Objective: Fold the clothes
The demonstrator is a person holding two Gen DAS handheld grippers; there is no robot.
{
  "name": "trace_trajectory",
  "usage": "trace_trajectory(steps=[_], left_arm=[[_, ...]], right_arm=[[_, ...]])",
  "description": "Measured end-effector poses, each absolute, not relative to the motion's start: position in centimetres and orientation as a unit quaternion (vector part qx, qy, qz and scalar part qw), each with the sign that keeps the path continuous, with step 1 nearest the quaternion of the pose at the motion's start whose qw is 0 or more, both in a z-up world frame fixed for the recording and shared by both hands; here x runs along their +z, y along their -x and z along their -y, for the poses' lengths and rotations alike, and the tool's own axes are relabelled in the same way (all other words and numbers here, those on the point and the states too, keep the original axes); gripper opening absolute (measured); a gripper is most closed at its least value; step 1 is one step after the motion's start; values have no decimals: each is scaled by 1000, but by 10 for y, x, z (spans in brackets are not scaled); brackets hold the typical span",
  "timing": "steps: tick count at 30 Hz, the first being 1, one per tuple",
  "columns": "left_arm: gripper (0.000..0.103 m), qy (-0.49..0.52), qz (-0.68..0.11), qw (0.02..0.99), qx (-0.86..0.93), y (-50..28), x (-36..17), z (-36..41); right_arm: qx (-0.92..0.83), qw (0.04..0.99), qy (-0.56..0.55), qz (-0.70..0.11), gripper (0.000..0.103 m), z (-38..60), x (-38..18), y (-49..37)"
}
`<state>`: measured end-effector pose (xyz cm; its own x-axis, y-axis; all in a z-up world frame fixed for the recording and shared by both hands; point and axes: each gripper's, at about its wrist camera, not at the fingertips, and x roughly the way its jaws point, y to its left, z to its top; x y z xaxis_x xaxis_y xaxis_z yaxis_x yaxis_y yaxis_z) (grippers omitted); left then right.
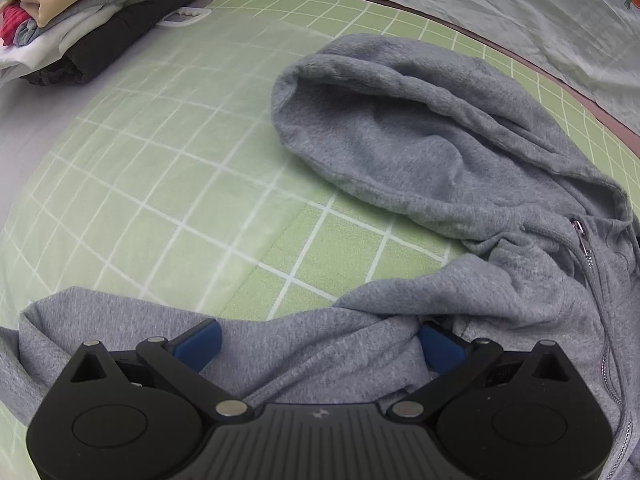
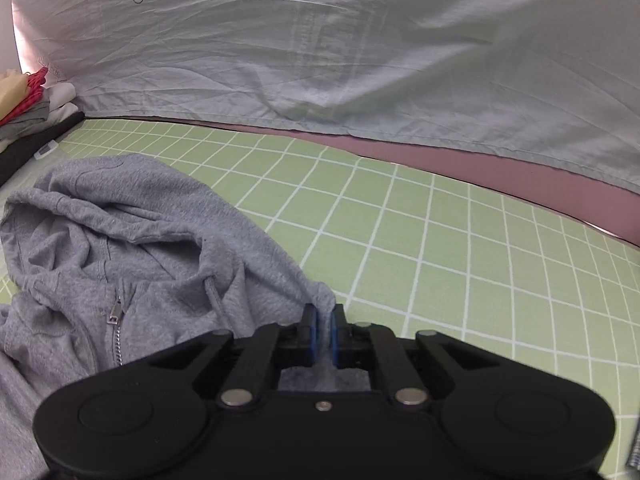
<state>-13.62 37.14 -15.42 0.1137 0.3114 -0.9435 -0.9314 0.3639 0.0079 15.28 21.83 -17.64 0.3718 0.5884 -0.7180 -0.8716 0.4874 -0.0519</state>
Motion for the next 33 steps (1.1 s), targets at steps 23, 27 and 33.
trace_trajectory(steps=[23,27,33], left_arm=[[103,333,-471,664,475,110,-135,-386],[103,341,-438,681,478,99,-119,-401],[103,336,-446,688,464,61,-130,-420]], right_arm=[[414,835,147,-332,36,-207,-142,-173],[454,806,182,-332,38,-237,-153,-161],[463,785,268,-311,46,-269,-167,-156]])
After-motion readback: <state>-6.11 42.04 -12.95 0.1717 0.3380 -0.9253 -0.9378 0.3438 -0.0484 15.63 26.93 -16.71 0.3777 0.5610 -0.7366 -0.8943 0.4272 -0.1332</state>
